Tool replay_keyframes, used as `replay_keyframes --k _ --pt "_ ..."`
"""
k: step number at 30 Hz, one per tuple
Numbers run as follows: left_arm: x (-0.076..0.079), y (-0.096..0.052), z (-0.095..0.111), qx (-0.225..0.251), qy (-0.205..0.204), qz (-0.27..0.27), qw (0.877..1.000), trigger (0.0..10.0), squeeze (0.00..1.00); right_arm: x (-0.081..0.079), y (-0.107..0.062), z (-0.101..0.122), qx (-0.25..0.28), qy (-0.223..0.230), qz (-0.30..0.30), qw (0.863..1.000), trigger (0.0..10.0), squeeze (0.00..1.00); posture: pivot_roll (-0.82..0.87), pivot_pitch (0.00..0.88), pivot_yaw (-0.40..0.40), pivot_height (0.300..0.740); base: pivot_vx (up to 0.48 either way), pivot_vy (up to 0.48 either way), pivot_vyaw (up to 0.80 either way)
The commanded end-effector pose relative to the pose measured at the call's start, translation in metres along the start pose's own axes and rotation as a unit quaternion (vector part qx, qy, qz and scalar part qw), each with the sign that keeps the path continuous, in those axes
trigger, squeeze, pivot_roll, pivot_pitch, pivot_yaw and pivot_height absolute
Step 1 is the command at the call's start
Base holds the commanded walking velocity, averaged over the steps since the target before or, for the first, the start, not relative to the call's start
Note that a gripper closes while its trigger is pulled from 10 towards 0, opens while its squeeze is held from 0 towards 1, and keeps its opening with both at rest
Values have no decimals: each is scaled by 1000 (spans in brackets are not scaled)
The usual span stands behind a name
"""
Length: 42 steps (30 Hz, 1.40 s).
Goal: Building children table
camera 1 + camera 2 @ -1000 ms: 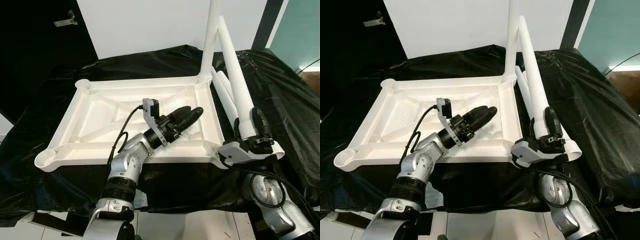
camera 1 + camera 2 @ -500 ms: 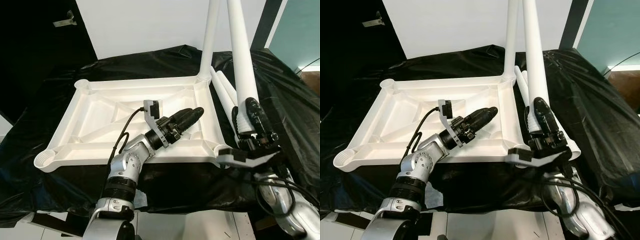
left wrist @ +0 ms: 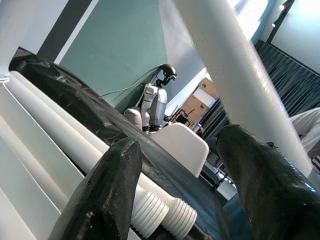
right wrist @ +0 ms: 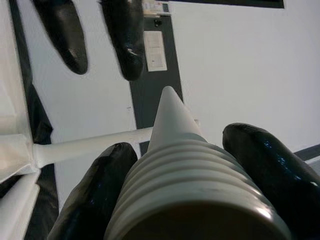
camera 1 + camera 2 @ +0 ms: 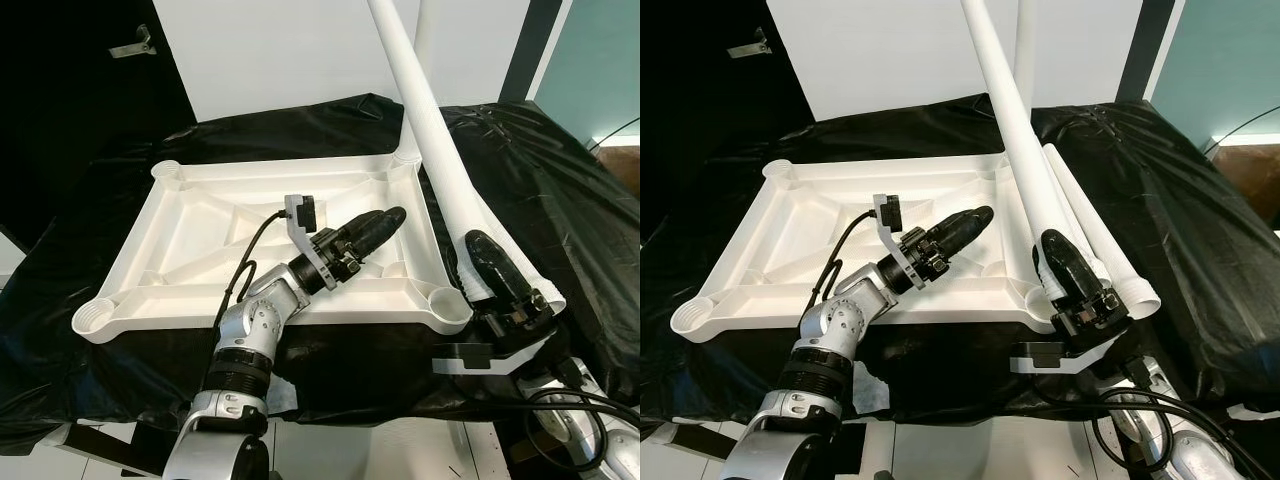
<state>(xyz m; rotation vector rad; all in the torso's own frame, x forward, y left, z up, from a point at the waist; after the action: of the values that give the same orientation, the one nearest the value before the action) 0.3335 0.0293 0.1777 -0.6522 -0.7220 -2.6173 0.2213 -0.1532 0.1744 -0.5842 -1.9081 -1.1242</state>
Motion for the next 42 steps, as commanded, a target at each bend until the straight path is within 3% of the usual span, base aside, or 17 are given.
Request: replay_keyframes --k 1,5,7,8,9,14,15,20,22,24,28,38,39,40,42 --pt "-1 2 1 2 -14 -1 1000 10000 0 -3 -4 3 13 6 7 1000 10000 0 -241 23 79 740 0 0 0" --pt "1 6 8 25 -46 -13 999 10000 0 -15 -15 8 33 17 43 998 10000 0 -233 23 79 740 0 0 0" --pt "4 7 13 38 -60 -32 997 10000 820 -18 -19 7 40 18 54 998 10000 0 -231 20 78 740 0 0 0" --pt "4 7 13 38 -60 -32 997 10000 820 -18 -19 7 40 18 54 998 10000 0 -231 20 78 740 0 0 0" --pt "6 6 15 39 -62 -41 996 10000 1000 -17 -19 7 43 16 54 997 10000 0 -231 18 78 740 0 0 0" --pt "8 5 14 25 -60 -54 996 10000 1000 -16 -16 6 54 12 52 997 10000 0 -230 17 79 740 0 0 0" --pt "8 6 12 19 -60 -52 997 10000 0 -14 -14 6 63 11 48 997 10000 0 -230 17 80 740 0 0 0" --pt "6 7 9 11 -61 -45 997 10000 0 -11 -11 6 78 9 43 996 10000 0 -230 19 80 740 0 0 0" --pt "1 12 3 -2 -63 -21 998 10000 0 -10 -10 13 120 18 50 991 10000 0 -223 26 78 740 0 0 0" --pt "1 12 3 -2 -63 -21 998 10000 0 -10 -10 13 120 18 50 991 10000 0 -223 26 78 740 0 0 0" --pt "2 13 4 -3 -66 -21 998 10000 0 -15 -17 20 147 30 63 987 10000 0 -218 30 79 740 0 0 0" --pt "3 13 4 -6 -68 -27 997 10000 0 -18 -21 21 155 31 68 985 10000 0 -217 30 85 740 0 0 0" --pt "5 13 6 2 -64 -36 997 980 0 -18 -21 20 155 32 68 985 10000 0 -216 30 84 740 0 0 0" --pt "7 12 8 12 -57 -44 997 0 0 -19 -21 20 153 33 69 985 10000 0 -216 30 83 740 0 0 0" --pt "11 12 13 29 -48 -58 997 0 0 -19 -20 18 147 35 69 986 10000 0 -215 31 83 740 0 0 0"
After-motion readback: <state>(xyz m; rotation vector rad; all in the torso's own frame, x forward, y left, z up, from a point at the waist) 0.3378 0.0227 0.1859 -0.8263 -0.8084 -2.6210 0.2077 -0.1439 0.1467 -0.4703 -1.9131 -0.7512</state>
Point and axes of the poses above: a point about 5 cm out from each wrist's last joint towards the gripper, its own y axis pointing out of the wrist towards the gripper, its own z axis along the axis of the wrist's last joint, x = y × z, the point moved 2 cm from there along y, pointing out of the wrist towards the gripper
